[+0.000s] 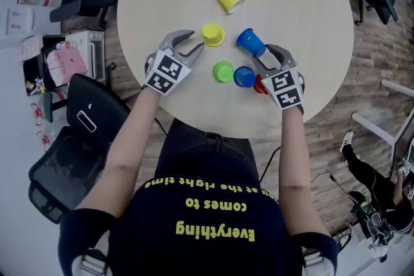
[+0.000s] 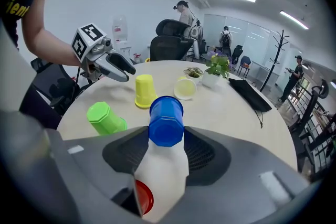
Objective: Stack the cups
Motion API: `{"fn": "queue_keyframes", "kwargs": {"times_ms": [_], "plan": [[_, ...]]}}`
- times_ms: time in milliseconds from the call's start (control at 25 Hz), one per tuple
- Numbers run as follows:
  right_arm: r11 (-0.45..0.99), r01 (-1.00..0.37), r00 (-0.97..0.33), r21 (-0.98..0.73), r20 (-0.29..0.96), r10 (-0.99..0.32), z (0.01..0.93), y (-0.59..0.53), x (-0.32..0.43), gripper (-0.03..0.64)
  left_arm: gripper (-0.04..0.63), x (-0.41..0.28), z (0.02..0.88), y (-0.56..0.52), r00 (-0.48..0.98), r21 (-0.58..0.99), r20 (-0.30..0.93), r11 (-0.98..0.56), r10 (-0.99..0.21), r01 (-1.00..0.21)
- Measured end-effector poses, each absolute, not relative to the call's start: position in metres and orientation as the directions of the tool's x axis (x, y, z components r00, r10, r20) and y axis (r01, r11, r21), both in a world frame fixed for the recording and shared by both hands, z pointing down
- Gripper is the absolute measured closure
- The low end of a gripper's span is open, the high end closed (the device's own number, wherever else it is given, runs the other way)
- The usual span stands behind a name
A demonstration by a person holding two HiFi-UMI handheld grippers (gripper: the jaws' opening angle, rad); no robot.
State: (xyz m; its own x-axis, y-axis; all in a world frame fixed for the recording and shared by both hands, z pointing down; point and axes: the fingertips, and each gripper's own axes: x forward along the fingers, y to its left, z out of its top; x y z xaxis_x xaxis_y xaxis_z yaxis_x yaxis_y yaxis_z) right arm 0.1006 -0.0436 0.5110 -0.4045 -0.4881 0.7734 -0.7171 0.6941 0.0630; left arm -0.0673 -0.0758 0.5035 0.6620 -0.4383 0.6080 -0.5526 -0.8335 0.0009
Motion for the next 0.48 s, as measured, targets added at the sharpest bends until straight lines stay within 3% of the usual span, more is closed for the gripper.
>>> {"fn": "queue_keyframes", "kwargs": {"times_ms": [480], "plan": [[0.751,-0.642,-0.276,0.153,0.868,-0.412,0.510,-0.032,0.119,0.396,0.424,-0.055,0.502,-0.069,0.695,0.053,0.579,-0.831,-0.427,-0.554]]}}
